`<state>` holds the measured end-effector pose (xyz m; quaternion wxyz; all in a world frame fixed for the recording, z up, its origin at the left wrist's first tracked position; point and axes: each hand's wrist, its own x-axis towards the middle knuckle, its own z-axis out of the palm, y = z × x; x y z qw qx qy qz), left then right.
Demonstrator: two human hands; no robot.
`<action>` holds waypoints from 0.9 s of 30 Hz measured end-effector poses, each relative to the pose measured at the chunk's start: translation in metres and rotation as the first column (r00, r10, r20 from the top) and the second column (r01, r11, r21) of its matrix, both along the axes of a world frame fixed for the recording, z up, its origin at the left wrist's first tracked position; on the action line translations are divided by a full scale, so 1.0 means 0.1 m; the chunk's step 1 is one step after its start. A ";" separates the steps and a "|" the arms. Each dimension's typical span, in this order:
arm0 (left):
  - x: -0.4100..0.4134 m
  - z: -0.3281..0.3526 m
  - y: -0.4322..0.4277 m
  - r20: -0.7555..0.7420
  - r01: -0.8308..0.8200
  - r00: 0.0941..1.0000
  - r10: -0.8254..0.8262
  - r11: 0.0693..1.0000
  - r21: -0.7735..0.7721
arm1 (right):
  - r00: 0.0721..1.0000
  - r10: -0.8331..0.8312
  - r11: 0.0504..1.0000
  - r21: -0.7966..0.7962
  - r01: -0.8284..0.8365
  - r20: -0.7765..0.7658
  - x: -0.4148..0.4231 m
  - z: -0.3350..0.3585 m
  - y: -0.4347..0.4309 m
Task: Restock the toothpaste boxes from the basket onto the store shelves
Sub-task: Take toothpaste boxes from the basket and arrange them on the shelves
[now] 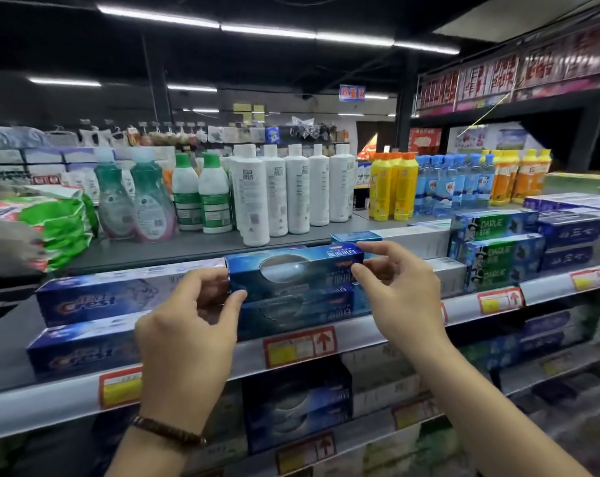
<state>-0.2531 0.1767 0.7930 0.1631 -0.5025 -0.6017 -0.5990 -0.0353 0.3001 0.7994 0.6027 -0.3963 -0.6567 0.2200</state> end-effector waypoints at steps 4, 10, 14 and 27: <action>-0.05 0.01 0.06 -0.037 -0.036 0.999 0.033 0.997 -0.063 | 0.994 -0.006 1.000 -0.021 0.009 0.113 -0.08 0.00 0.11; -0.07 0.02 0.11 -0.078 -0.044 0.996 0.032 0.986 -0.158 | 0.969 -0.056 0.998 -0.004 0.059 0.242 -0.08 -0.01 0.18; -0.09 0.04 0.15 -0.135 -0.090 0.989 0.068 0.982 -0.164 | 0.961 -0.069 0.998 0.015 0.067 0.268 -0.09 -0.05 0.24; -0.16 0.07 0.25 -0.234 -0.196 0.961 0.149 0.962 -0.192 | 0.957 -0.099 0.995 0.047 0.090 0.271 -0.10 -0.10 0.38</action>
